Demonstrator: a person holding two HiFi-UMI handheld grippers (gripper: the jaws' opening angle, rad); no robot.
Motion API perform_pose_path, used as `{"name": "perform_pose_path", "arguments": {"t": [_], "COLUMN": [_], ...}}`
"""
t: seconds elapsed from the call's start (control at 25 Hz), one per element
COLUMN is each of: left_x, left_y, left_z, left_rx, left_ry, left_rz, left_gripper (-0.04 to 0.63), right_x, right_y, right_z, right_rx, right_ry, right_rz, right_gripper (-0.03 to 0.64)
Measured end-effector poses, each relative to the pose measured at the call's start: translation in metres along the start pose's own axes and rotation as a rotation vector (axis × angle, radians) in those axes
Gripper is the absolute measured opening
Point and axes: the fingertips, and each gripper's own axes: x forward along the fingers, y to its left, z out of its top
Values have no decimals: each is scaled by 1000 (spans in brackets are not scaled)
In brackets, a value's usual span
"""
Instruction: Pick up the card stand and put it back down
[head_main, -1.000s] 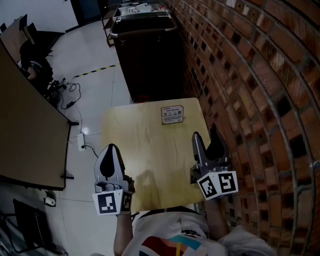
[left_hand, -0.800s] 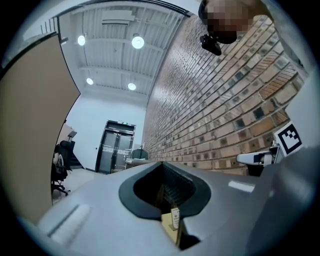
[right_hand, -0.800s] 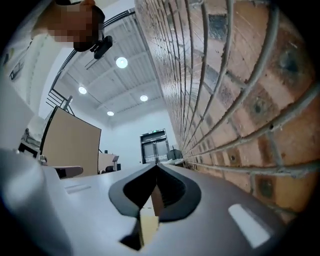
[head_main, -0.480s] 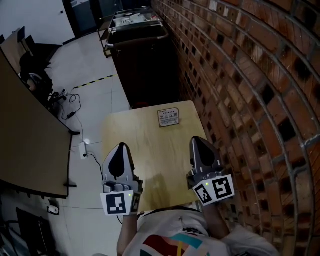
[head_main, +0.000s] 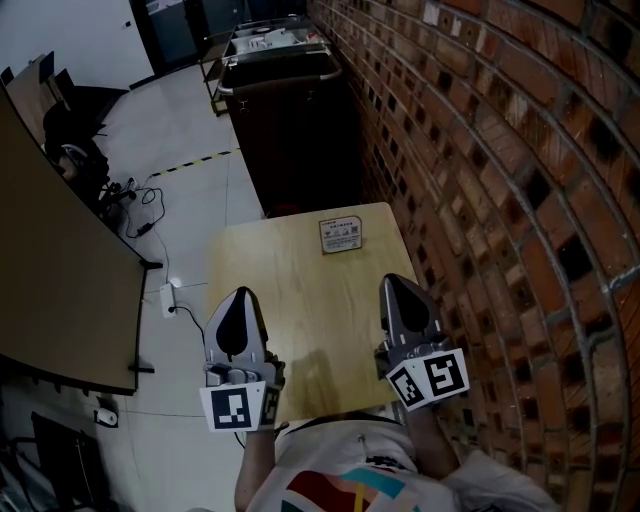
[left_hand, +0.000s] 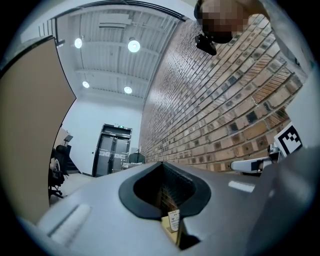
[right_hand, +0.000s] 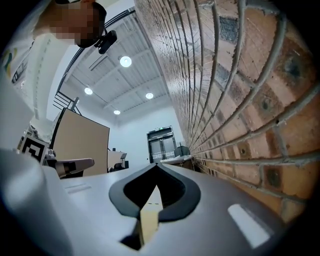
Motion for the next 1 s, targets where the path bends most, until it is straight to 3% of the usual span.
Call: {"name": "perform_pose_path", "arguments": {"t": [1.0], "left_x": [-1], "left_y": [0], "left_z": [-5], "left_rx": [-1], "left_ry": [18], "left_rz": [1], "left_gripper": [5], "right_x": [3], "right_y": [5], "right_z": [-10], "right_rx": [-49], "right_ry": [57], "right_rz": [19], "right_gripper": [0]}}
